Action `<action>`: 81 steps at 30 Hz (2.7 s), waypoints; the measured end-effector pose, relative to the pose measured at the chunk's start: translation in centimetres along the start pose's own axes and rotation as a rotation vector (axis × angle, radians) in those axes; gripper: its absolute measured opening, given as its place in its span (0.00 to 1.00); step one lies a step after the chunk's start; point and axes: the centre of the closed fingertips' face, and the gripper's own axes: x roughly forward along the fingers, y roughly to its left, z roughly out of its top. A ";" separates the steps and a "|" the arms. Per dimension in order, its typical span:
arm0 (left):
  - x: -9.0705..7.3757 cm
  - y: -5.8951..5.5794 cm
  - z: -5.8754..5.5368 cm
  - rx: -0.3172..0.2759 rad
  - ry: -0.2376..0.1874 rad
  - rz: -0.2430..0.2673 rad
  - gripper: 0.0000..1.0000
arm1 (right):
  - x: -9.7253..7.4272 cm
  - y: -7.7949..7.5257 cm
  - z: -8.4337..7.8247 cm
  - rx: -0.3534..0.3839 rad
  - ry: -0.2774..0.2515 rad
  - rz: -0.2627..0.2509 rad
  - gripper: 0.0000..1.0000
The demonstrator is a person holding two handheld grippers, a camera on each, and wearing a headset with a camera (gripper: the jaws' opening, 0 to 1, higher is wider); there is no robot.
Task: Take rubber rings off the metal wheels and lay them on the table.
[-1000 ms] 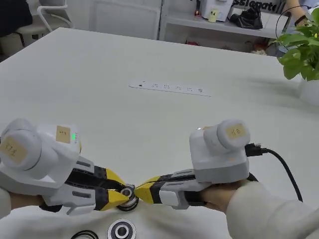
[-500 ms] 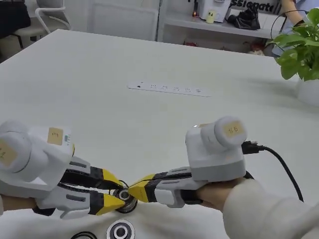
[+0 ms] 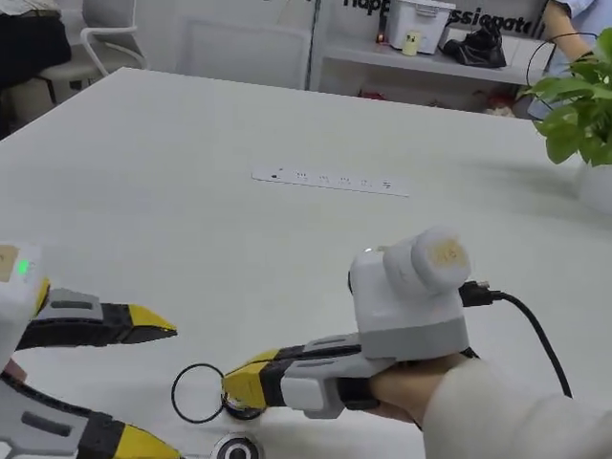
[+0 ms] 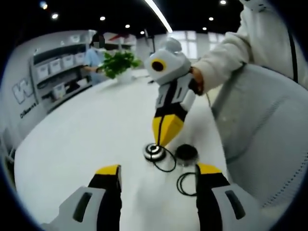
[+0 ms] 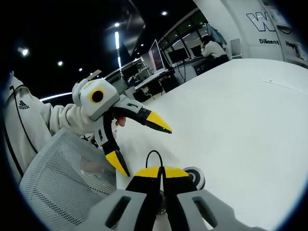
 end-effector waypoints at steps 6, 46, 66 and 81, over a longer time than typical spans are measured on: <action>-1.5 -0.7 -1.1 -0.040 0.013 0.025 0.63 | 1.2 1.5 -1.1 -0.015 0.046 0.037 0.00; 3.5 2.7 2.7 -0.044 -0.064 0.015 0.47 | -2.6 -4.7 -2.1 -0.142 0.097 -0.176 0.19; 7.0 0.8 1.1 0.003 -0.003 -0.050 0.11 | -1.7 -5.1 -4.1 -0.212 0.171 -0.167 0.09; 6.7 0.9 0.9 -0.030 -0.007 -0.036 0.11 | -1.9 -5.8 -3.6 -0.174 0.160 -0.212 0.00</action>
